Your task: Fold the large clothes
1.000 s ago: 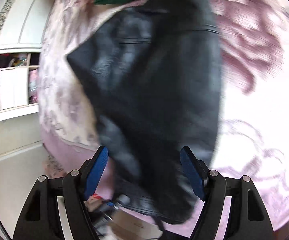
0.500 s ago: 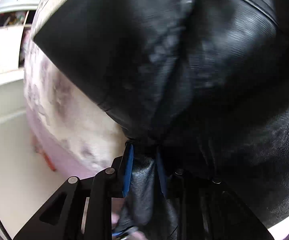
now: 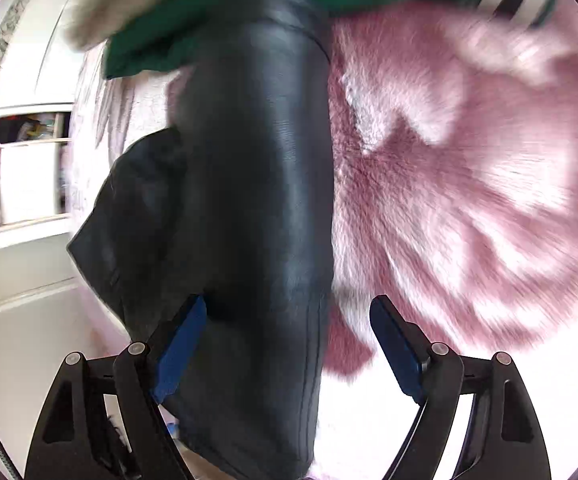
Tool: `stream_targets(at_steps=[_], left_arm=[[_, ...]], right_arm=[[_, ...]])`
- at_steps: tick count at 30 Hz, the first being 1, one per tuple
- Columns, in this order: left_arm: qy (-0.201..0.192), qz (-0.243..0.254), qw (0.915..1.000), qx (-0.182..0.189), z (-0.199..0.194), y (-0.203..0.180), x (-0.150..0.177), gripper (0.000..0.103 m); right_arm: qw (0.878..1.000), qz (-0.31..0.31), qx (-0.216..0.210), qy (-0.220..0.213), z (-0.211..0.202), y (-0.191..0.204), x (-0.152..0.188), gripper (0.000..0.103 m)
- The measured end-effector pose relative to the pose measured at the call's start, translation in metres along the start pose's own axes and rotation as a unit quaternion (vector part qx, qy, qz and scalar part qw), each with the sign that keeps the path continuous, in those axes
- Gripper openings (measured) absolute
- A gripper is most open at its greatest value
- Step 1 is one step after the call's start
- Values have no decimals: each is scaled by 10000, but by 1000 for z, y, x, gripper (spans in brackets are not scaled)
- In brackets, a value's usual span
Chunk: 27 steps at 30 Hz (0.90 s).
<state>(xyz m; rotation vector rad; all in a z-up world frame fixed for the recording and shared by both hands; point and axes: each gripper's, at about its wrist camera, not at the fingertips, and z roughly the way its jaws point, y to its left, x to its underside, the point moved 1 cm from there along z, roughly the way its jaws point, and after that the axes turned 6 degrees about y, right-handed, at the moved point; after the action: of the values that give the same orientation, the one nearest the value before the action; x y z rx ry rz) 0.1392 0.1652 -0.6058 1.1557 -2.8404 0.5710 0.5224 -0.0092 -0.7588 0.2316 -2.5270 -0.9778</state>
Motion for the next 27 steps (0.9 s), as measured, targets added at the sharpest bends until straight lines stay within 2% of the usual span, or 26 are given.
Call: stream_targets(at_steps=[1, 2, 3, 4, 5, 7, 8, 10, 12, 14, 15, 16, 17, 19, 21, 22, 23, 25, 27], left_arm=[[-44, -10, 10000, -1, -1, -2, -3, 90], [-98, -7, 9999, -39, -2, -6, -7, 90], [-149, 3, 9998, -131, -4, -7, -11, 90], [-167, 17, 9997, -195, -4, -11, -13, 90], [-183, 44, 9995, -249, -4, -15, -16, 90], [-197, 91, 9991, -351, -4, -23, -23, 90], [-210, 112, 9990, -376, -6, -30, -27, 90], [-256, 150, 9986, -426, -10, -46, -33, 90], [-287, 234, 9980, -519, -16, -59, -37, 90], [-294, 333, 9977, -516, -19, -68, -41, 90], [-300, 393, 9976, -485, -18, -76, -40, 90], [-289, 452, 9976, -448, -17, -84, -40, 90], [-254, 517, 9975, -417, -15, -90, -40, 90], [-193, 614, 9971, -402, -5, -94, -34, 90], [-121, 737, 9967, -331, 6, -108, -25, 90], [-105, 803, 9962, -317, 10, -115, -20, 90], [-78, 900, 9954, -310, 14, -123, -16, 90], [-3, 1130, 9933, -260, 24, -147, -15, 90], [69, 1300, 9912, -235, 34, -167, -13, 90]], right_arm=[[9997, -70, -214, 47, 10, 1, -3, 88], [9990, -248, -368, -80, 15, 9, -5, 88], [9985, -351, -393, -138, 19, 15, -3, 87], [9984, -363, -370, -241, 20, 18, 0, 69], [9977, -120, -535, -398, 17, 13, 6, 34], [9907, 475, -1030, -749, 2, -3, 23, 24], [9857, 677, -1147, -1028, -10, -10, 40, 21], [9674, 1297, -1475, -1598, -35, -33, 78, 20], [9323, 2165, -1750, -2308, -65, -71, 137, 19], [8855, 3112, -2025, -2794, -83, -116, 205, 20], [8750, 3428, -1908, -2838, -91, -134, 231, 21], [8725, 3674, -1679, -2749, -95, -151, 255, 31], [8757, 3904, -1421, -2460, -96, -168, 276, 43], [8791, 4121, -1396, -1945, -92, -187, 304, 50], [8700, 4394, -1475, -1680, -94, -203, 336, 54], [8658, 4524, -1435, -1585, -85, -200, 352, 60], [8684, 4586, -1179, -1474, -92, -200, 365, 69], [8787, 4453, -920, -1456, -93, -190, 383, 76], [8862, 4356, -528, -1483, -111, -188, 397, 77]])
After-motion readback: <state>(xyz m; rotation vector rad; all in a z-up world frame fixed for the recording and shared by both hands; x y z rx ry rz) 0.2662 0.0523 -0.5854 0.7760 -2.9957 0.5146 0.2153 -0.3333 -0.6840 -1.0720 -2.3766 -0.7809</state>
